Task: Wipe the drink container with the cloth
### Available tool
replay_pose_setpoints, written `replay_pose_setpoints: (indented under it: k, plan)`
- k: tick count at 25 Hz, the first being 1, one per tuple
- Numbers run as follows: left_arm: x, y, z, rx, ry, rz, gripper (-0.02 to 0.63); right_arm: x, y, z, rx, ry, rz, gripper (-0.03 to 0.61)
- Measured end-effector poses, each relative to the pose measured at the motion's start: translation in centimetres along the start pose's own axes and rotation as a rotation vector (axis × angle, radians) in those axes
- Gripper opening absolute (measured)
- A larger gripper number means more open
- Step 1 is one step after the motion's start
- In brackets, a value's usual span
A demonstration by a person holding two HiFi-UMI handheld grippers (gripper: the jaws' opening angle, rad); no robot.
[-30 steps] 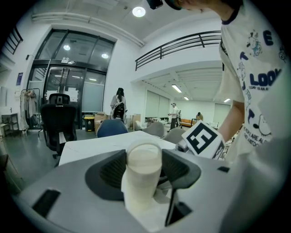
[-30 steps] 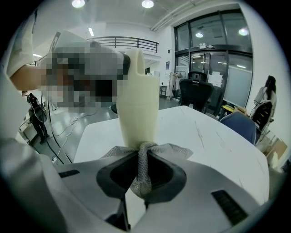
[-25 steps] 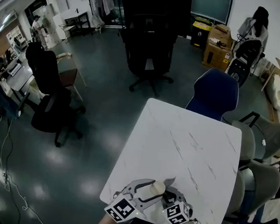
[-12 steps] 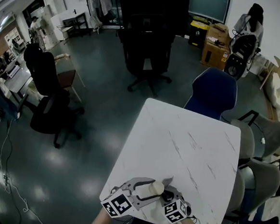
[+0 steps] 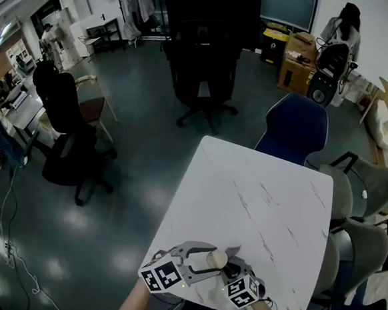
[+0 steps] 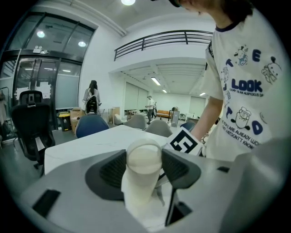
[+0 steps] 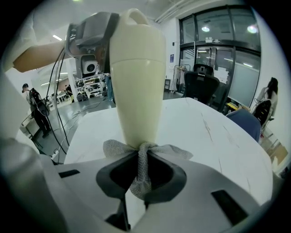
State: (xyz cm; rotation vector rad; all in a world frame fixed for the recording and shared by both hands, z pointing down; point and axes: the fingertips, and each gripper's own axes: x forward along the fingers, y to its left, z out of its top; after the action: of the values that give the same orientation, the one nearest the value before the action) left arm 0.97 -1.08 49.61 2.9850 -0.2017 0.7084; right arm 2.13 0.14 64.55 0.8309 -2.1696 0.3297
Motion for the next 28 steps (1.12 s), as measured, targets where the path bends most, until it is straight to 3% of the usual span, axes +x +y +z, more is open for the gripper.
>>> replay_pose_setpoints:
  k: [14,28]
  plan:
    - [0.1,0.0,-0.2,0.030,0.039,-0.075,0.255,-4.9,-0.5,4.4,-0.037,-0.122,0.041,0.057]
    - [0.1,-0.2,-0.3,0.065,0.060,-0.126,0.255,-8.2,-0.7,7.2,-0.152,-0.175,0.083,0.057]
